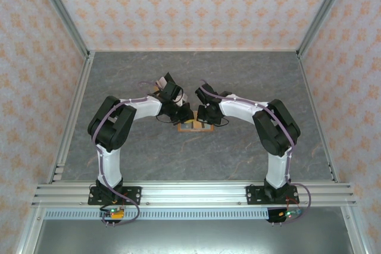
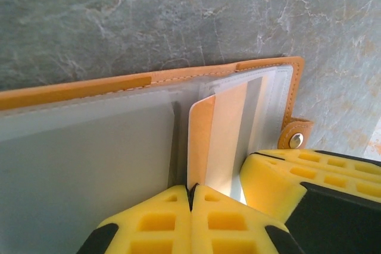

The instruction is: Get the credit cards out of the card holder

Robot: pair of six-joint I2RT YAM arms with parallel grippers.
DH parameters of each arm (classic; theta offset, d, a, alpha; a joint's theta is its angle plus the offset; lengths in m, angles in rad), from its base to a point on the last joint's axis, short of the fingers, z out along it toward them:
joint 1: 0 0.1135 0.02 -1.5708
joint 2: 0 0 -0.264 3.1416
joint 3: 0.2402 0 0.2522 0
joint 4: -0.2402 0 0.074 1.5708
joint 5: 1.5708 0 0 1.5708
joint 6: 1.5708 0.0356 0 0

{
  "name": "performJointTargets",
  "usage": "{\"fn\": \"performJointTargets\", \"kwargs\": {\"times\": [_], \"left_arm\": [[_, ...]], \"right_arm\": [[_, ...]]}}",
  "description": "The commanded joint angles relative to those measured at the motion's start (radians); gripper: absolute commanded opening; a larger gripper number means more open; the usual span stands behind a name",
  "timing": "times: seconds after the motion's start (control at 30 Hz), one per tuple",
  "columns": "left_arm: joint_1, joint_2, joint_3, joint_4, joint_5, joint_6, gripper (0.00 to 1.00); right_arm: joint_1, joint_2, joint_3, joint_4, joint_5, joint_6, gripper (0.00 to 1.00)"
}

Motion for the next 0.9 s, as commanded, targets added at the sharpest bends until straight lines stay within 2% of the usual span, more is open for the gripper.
{"fn": "performJointTargets", "kwargs": {"times": [0.0, 0.4, 0.57, 0.67, 0.8, 0.87], "left_arm": [[0.004, -0.04, -0.016, -0.019, -0.013, 0.037, 0.0], [0.037, -0.196, -0.021, -0.23, -0.138, 0.17, 0.0], [0.079, -0.296, -0.04, -0.279, -0.168, 0.183, 0.0], [0.112, -0.368, -0.047, -0.296, -0.175, 0.179, 0.0], [0.157, -0.459, -0.041, -0.322, -0.157, 0.142, 0.0], [0.174, -0.497, -0.035, -0.329, -0.137, 0.124, 0.0]], "right_arm": [[0.001, 0.033, -0.019, -0.047, 0.041, 0.007, 0.09], [0.001, 0.021, -0.017, -0.055, 0.068, 0.011, 0.09], [0.001, -0.037, -0.013, -0.008, 0.03, -0.009, 0.14], [-0.001, -0.102, -0.015, 0.057, -0.025, -0.021, 0.25], [-0.008, -0.184, -0.02, 0.193, -0.135, -0.017, 0.52], [-0.011, -0.2, -0.005, 0.243, -0.198, -0.013, 0.61]]}}
